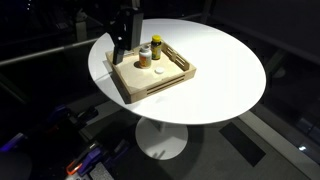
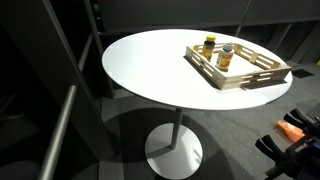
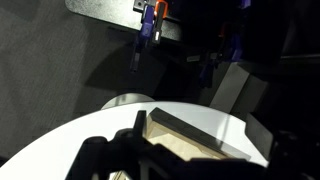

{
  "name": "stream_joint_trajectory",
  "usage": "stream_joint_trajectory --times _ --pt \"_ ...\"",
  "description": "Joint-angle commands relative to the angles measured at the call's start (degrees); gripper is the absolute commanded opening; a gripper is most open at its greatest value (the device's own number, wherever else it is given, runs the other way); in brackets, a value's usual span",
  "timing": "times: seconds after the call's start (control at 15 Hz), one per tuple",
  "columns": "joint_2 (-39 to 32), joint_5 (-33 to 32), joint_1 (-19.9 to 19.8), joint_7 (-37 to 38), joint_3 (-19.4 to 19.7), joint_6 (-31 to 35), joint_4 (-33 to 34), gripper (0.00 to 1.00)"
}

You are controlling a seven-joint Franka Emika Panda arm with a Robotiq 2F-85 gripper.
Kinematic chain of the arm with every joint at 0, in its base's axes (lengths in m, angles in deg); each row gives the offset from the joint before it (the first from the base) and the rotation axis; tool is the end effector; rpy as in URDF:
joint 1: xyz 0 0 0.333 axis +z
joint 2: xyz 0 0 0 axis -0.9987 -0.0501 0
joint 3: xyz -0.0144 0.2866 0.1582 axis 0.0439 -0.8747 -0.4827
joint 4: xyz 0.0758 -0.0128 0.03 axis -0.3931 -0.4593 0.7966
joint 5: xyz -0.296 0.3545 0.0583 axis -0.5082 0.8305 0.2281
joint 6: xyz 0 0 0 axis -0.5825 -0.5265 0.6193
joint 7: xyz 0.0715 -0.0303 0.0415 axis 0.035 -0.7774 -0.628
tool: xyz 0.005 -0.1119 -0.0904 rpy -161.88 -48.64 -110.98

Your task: Put the lid on top of the white bottle

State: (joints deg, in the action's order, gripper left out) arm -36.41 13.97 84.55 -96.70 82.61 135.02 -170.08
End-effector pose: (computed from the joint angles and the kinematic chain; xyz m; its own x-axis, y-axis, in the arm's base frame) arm 0.4108 -0.1450 0.3793 0.9534 0.2243 -0.2017 0.1776 -0.9579 -0.2254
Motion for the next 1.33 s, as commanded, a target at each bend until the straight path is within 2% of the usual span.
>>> stream_joint_trajectory --times 0.0,0.33,1.0,1.13,1.27 --pt "-2.59 0.37 -0.77 1.24 -1.95 0.04 2.88 1.0" --pt "-7.52 -0.39 -0.45 4.2 -4.7 5.48 5.58 1.0" --pt "-17.79 1.27 -0.56 7.52 -8.34 25.21 5.04 1.0" --pt "-19.3 1.92 -0.68 8.06 -8.62 27.55 5.02 1.0" --pt "-19.76 1.97 -0.78 7.94 -8.88 26.92 5.23 1.0"
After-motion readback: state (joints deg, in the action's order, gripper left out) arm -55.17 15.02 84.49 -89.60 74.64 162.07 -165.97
